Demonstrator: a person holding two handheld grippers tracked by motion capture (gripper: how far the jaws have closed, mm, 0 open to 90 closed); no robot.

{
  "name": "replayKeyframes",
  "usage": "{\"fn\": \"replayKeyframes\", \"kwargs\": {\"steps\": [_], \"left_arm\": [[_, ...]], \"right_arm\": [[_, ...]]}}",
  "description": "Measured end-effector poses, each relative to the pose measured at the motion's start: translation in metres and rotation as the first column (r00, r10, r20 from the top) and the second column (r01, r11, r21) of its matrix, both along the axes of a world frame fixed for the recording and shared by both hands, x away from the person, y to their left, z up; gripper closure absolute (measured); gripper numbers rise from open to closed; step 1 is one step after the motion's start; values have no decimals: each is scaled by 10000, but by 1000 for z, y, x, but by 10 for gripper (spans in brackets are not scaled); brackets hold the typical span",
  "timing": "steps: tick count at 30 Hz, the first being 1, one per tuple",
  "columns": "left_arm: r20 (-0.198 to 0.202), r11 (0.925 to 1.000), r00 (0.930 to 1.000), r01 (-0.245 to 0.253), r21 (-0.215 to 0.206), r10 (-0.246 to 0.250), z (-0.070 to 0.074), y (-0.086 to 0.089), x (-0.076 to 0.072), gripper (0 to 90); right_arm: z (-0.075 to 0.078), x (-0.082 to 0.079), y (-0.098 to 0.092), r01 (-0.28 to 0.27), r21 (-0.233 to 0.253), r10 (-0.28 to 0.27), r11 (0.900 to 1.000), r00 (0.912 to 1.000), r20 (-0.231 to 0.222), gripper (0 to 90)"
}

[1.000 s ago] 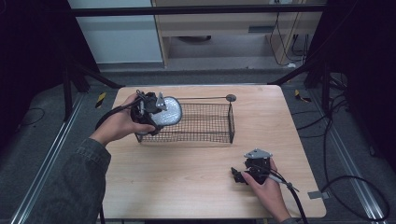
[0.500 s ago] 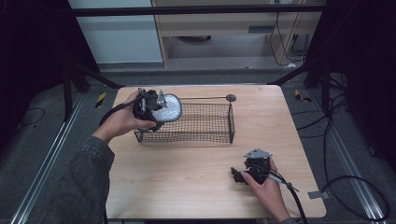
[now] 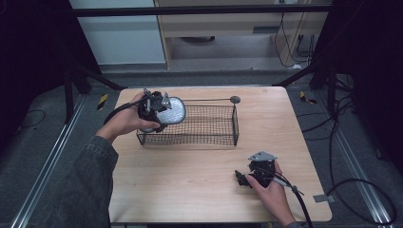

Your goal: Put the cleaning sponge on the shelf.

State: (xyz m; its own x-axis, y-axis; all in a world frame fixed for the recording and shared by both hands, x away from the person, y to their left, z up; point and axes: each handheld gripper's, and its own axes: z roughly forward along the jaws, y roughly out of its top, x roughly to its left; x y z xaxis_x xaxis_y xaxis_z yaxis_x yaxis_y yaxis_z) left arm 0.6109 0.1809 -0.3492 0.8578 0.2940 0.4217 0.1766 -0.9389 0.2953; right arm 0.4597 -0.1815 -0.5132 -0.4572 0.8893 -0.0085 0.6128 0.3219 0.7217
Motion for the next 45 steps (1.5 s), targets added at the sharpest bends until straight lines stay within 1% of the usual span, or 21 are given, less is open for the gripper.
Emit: {"fn": "replayKeyframes", "kwargs": {"steps": [1,2,4,10,11,17,21,27,29,32,38,40,42,43,45], "left_arm": [[25,10000,10000,25,-37,-25,-1,0,0,79],[12,10000,10000,26,87,-26,-1,-1,0,79],[12,9999,10000,50,121,-50,-3,-2,1,79],[200,9994,9994,266,225,-271,-5,-6,1,79],[158,9993,9995,285,230,-289,-6,-7,1,79],[199,9989,9989,412,208,-416,-7,-9,2,78],[247,9985,9986,456,290,-463,-9,-8,3,78],[265,9988,9988,401,282,-409,-11,-6,5,77],[332,9989,9987,382,274,-391,-11,-4,5,77],[328,9991,9989,325,260,-334,-11,-2,6,77],[226,9988,9988,432,238,-438,-16,-1,8,77],[225,9981,9987,458,402,-467,-17,-1,10,76],[177,9986,9990,413,336,-419,-17,0,12,76],[86,9990,9993,363,247,-365,-18,0,12,76],[146,9986,9989,436,304,-441,-18,-2,14,75]], "right_arm": [[0,0,0,0,0,0,10000,10000,0,6],[0,0,0,-2,0,2,10000,10000,3,6],[0,0,0,-1,1,1,10000,10000,1,6],[0,0,0,1,4,-1,10000,10000,-1,6],[0,0,0,-3,-1,3,10000,10000,1,6],[0,0,0,-2,0,2,10000,10000,2,6],[0,0,0,-5,9,5,10000,10000,-6,6],[0,0,0,-7,11,7,10000,10000,-4,6],[0,0,0,-9,7,9,10000,10000,-1,6],[0,0,0,-8,5,8,10000,10000,-1,7],[0,0,0,-4,17,4,10000,10000,-10,7],[0,0,0,-12,-38,12,10000,10000,36,7],[0,0,0,9,20,-9,10000,10000,-11,7],[0,0,0,7,13,-7,10000,10000,-7,7],[0,0,0,20,14,-20,10000,10000,-9,7]]}}
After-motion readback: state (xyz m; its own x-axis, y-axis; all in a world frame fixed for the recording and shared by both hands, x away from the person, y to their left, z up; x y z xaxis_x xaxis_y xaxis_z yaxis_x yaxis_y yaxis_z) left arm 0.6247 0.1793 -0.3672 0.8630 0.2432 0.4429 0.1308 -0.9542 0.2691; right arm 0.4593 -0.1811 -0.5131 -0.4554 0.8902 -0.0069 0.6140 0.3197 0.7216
